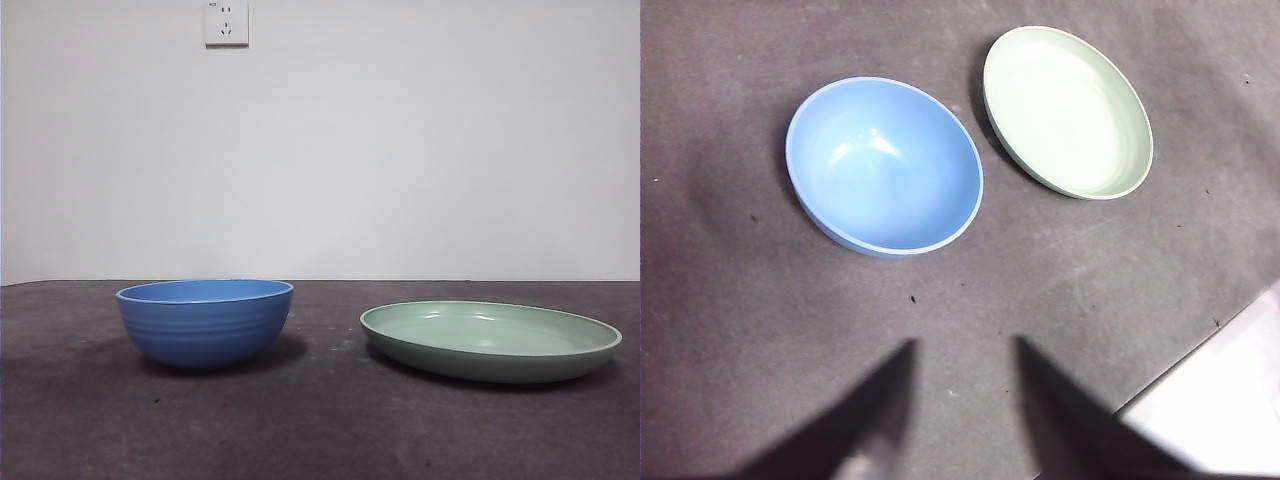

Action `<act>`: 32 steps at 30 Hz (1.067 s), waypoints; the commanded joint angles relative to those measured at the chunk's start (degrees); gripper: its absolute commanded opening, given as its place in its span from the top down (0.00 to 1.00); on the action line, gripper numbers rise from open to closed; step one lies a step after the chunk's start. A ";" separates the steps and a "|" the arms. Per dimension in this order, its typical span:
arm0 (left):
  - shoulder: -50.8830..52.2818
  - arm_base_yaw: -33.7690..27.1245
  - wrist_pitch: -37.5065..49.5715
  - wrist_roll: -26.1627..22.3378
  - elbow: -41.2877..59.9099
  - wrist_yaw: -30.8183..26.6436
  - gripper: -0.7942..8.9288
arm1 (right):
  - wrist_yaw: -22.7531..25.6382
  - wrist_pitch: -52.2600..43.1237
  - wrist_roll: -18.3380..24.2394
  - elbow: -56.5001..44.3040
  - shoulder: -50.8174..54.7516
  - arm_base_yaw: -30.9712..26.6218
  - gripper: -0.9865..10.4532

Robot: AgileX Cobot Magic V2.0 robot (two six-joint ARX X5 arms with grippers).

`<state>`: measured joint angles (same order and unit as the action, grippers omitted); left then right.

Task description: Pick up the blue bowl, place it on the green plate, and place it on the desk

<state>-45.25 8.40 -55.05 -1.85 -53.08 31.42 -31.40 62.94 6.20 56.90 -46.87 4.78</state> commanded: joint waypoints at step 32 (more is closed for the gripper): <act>-29.81 10.95 6.69 5.29 -17.16 -18.51 0.50 | -0.13 -0.44 -0.20 1.18 -0.24 0.09 0.59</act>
<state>-73.60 19.07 -48.47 3.09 -68.82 13.54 -31.40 62.87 6.15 56.90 -46.87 4.78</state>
